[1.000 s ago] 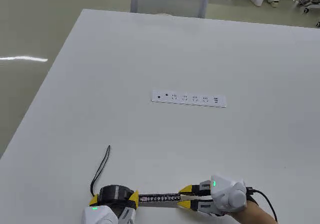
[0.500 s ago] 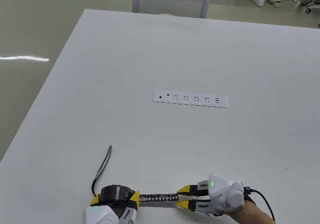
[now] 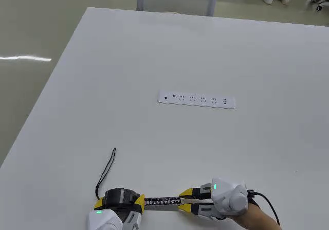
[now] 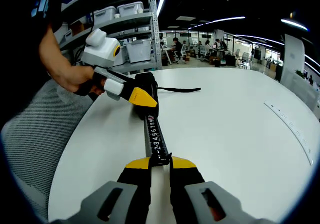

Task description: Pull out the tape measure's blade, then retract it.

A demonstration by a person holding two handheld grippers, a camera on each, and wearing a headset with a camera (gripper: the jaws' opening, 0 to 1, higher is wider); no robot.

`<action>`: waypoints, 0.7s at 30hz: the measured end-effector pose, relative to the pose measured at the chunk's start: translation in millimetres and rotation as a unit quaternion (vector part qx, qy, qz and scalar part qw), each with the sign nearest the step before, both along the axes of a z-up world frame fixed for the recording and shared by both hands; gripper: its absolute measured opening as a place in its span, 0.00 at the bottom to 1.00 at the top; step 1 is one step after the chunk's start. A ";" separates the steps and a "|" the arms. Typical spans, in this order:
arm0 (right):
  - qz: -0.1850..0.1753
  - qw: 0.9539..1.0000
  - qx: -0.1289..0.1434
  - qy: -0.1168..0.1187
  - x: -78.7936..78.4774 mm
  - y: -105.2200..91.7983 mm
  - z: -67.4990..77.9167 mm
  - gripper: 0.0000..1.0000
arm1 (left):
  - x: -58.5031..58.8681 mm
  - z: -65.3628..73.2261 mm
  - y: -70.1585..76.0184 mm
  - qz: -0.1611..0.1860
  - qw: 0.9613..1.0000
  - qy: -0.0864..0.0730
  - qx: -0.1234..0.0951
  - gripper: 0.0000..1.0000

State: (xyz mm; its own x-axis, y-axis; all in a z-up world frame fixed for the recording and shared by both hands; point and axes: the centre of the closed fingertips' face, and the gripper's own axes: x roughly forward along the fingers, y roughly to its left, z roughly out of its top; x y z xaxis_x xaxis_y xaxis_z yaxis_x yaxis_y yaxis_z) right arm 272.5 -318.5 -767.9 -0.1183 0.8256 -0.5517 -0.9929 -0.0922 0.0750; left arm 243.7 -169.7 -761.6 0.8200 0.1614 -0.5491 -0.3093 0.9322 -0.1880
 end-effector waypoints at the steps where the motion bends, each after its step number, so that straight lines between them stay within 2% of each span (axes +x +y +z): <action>1: 0.000 1.000 0.000 0.000 0.1 0.3 -0.6 0.12 | 0.0 0.2 0.0 0.000 1.000 0.000 0.000 0.64; 21: 0.006 1.000 0.005 0.003 -4.1 14.9 -2.0 0.12 | -0.5 -1.3 1.0 -0.004 1.000 -0.003 -0.009 0.64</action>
State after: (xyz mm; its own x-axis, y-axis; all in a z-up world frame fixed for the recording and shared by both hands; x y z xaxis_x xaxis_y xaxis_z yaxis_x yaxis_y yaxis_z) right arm 268.4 -303.6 -769.9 -0.1306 0.8293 -0.5433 -0.9914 -0.1041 0.0795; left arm 243.2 -168.8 -762.8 0.8242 0.1438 -0.5478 -0.3000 0.9313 -0.2068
